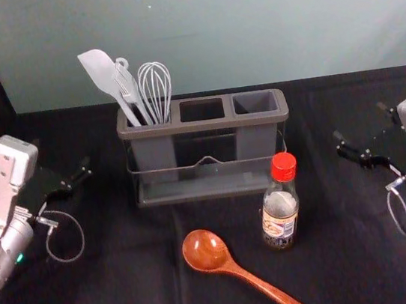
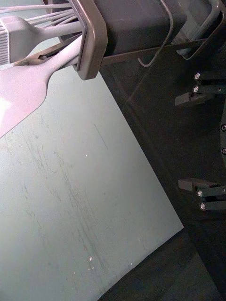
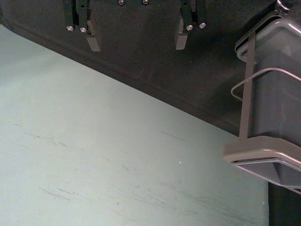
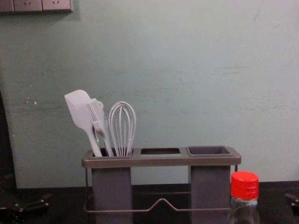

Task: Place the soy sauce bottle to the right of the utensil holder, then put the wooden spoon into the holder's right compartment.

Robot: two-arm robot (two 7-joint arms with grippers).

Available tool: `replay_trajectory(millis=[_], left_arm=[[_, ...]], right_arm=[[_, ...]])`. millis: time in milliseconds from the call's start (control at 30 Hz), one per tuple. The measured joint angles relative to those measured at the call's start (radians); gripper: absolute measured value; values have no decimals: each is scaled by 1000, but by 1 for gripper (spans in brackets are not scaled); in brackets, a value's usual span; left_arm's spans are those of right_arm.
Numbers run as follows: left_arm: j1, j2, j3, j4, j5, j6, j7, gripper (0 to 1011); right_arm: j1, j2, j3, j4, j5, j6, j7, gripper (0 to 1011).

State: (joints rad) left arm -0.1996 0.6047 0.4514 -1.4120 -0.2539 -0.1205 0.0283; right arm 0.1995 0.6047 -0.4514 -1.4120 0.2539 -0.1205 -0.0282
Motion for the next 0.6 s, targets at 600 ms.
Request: replay_trajectory(millis=[600], left_arm=[[0,0,0,0,0,0,0,1005]], right_arm=[[0,0,0,0,0,0,0,1002]])
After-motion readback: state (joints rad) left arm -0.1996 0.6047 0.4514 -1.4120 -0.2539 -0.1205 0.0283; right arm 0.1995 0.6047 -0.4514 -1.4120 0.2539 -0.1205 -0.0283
